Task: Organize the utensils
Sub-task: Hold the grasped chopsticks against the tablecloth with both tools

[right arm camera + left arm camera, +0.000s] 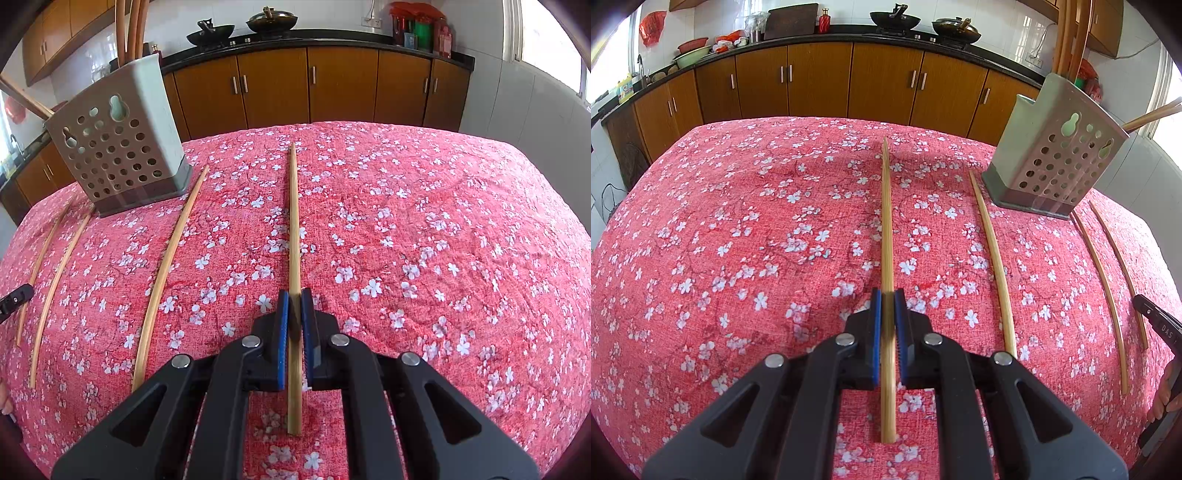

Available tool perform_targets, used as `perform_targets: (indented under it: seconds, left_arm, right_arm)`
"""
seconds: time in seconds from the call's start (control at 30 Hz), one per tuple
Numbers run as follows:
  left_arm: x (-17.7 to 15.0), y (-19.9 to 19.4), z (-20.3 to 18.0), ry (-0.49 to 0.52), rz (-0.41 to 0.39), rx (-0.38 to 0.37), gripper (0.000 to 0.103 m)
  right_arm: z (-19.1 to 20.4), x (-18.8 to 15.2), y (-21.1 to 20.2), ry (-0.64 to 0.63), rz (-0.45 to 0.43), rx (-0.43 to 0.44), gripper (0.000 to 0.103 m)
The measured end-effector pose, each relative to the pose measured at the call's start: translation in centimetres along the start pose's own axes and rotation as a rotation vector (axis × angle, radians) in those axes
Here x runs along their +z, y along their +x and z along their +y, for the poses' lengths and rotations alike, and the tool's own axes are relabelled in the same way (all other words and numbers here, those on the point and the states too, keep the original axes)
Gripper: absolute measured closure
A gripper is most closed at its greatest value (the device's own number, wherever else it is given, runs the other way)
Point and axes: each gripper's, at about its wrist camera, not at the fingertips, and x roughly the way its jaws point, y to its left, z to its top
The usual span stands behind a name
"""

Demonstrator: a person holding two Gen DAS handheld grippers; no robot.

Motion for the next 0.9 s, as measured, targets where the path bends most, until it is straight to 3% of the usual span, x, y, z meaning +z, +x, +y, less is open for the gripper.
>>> perform_targets:
  seconds: [0.9]
  left_arm:
    - [0.03,0.01,-0.05,-0.004,0.001,-0.004,0.092]
  right_arm:
    - [0.01,0.00,-0.03,0.005,0.001,0.005,0.095]
